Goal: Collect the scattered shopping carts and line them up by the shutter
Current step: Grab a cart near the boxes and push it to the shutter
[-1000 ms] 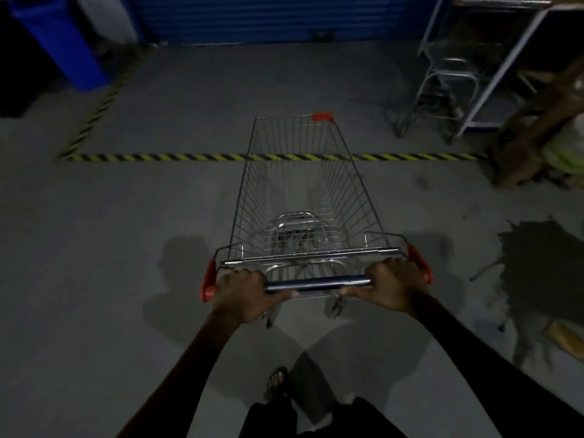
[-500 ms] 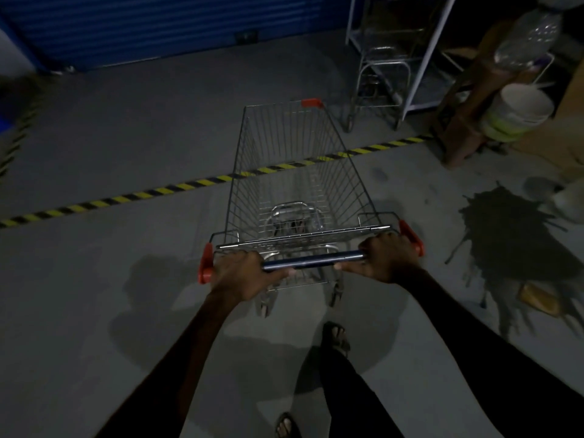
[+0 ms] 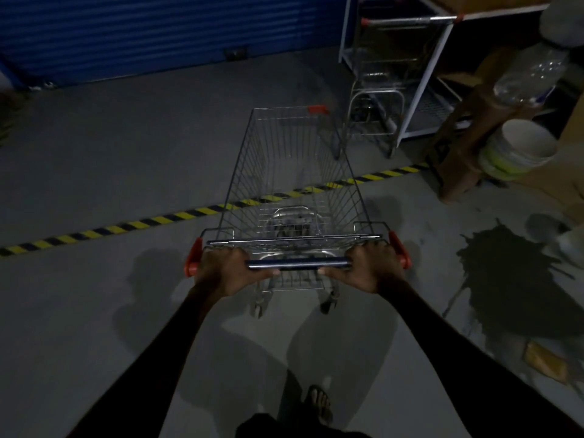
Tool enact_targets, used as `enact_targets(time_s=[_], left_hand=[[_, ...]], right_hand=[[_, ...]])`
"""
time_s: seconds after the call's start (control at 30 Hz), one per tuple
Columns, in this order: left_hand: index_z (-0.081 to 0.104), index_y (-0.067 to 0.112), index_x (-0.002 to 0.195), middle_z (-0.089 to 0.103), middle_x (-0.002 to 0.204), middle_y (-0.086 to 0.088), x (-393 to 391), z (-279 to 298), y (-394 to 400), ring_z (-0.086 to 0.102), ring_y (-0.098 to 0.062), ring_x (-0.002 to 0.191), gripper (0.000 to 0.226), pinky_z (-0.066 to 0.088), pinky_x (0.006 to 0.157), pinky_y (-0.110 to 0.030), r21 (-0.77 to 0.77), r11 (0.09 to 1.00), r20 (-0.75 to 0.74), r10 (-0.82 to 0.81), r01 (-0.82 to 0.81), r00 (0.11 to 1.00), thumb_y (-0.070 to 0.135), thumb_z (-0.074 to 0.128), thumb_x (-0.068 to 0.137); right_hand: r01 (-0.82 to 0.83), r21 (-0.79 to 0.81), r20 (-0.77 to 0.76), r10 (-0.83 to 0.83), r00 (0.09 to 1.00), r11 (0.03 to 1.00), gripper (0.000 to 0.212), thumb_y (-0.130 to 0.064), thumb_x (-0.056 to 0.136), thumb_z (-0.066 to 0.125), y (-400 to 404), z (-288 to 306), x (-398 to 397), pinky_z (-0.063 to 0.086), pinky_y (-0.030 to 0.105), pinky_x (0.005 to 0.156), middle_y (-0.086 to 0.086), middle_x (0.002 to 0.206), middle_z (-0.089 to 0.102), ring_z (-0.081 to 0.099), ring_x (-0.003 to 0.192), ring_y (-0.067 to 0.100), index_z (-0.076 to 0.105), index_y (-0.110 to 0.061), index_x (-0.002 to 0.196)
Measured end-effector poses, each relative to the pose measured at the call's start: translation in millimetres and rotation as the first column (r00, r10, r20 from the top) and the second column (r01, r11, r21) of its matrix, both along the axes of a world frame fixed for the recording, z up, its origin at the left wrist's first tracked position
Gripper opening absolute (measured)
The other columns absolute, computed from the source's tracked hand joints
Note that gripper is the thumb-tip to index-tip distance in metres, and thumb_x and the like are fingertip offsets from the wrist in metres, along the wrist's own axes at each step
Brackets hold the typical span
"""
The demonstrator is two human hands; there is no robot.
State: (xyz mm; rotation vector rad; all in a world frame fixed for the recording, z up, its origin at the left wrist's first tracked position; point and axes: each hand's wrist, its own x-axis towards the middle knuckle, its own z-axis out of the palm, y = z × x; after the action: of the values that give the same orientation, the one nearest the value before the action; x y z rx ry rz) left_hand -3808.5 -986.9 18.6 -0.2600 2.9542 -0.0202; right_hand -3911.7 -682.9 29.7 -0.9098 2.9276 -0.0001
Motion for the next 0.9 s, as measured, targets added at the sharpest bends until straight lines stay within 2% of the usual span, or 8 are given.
enact_targets(time_s=[0.13,0.3,0.43,0.53,0.6,0.7,0.83,0.9], left_hand=[[0.053,0.027,0.064,0.075,0.086,0.003,-72,0,-4,0.074,-0.021,0.090,0.099,0.054,0.091,-0.039,0.021,1.000,0.009,-0.001,0.001,1.000,0.115,0.010,0.056],[0.062,0.027,0.078,0.078,0.100,-0.002,-163,3,-5,0.074,-0.025,0.101,0.093,0.051,0.092,-0.039,0.027,1.000,0.013,-0.013,0.012,1.000,0.111,0.024,0.064],[0.052,0.028,0.069,0.077,0.088,-0.002,-237,-4,-19,0.074,-0.022,0.087,0.089,0.053,0.081,-0.036,0.074,0.997,-0.012,-0.010,0.010,1.000,0.112,0.021,0.063],[0.050,0.028,0.068,0.076,0.085,0.000,-291,-7,-26,0.073,-0.021,0.085,0.085,0.055,0.082,-0.036,0.074,0.997,-0.030,-0.014,0.017,0.999,0.110,0.028,0.067],[0.053,0.028,0.073,0.075,0.089,0.000,-328,-6,-29,0.073,-0.023,0.091,0.080,0.052,0.081,-0.036,0.084,0.996,-0.027,-0.008,0.011,1.000,0.107,0.036,0.071],[0.067,0.021,0.073,0.064,0.070,0.003,-380,-5,-35,0.074,-0.022,0.084,0.093,0.047,0.071,-0.031,0.099,0.995,-0.002,0.013,-0.012,1.000,0.109,0.037,0.067],[0.075,0.025,0.086,0.077,0.087,-0.001,-451,-9,-44,0.075,-0.023,0.093,0.106,0.051,0.086,-0.035,0.065,0.998,-0.012,-0.005,0.006,1.000,0.114,0.022,0.061],[0.070,0.025,0.081,0.078,0.087,-0.001,-485,-11,-50,0.075,-0.023,0.093,0.103,0.052,0.094,-0.038,0.041,0.999,-0.024,-0.005,0.006,1.000,0.114,0.021,0.061]], right_hand=[[0.027,0.016,0.005,-0.027,1.000,1.000,0.098,-0.109,0.068,0.025,-3,0,-69,0.048,0.034,0.077,-0.001,0.077,0.073,0.072,0.082,0.023,0.068,-0.021,0.070],[0.027,0.047,0.019,-0.027,0.999,0.999,0.108,-0.113,0.062,0.013,-9,-9,-165,0.053,0.037,0.085,-0.003,0.087,0.076,0.073,0.090,0.022,0.074,-0.025,0.079],[0.037,0.059,0.002,-0.037,0.999,0.998,0.111,-0.113,0.061,0.011,-16,-15,-240,0.050,0.035,0.079,-0.002,0.082,0.074,0.072,0.086,0.022,0.073,-0.024,0.077],[0.046,0.072,0.016,-0.047,0.999,0.996,0.102,-0.112,0.063,0.018,-24,-13,-294,0.046,0.034,0.076,-0.002,0.078,0.071,0.071,0.084,0.022,0.068,-0.024,0.070],[0.052,0.099,-0.014,-0.051,0.999,0.994,0.100,-0.111,0.066,0.022,-30,-9,-329,0.048,0.034,0.079,-0.001,0.080,0.073,0.072,0.087,0.023,0.070,-0.023,0.073],[0.051,0.158,-0.018,-0.049,0.999,0.986,0.098,-0.108,0.070,0.024,-38,-6,-379,0.050,0.035,0.086,0.000,0.087,0.075,0.072,0.093,0.024,0.075,-0.025,0.084],[0.063,0.166,-0.026,-0.060,0.998,0.984,0.102,-0.107,0.066,0.019,-48,-6,-452,0.050,0.034,0.085,0.000,0.093,0.076,0.072,0.099,0.025,0.077,-0.028,0.092],[0.065,0.169,-0.039,-0.060,0.997,0.983,0.103,-0.107,0.065,0.016,-54,-9,-488,0.051,0.034,0.086,-0.001,0.092,0.077,0.072,0.099,0.024,0.078,-0.028,0.093]])
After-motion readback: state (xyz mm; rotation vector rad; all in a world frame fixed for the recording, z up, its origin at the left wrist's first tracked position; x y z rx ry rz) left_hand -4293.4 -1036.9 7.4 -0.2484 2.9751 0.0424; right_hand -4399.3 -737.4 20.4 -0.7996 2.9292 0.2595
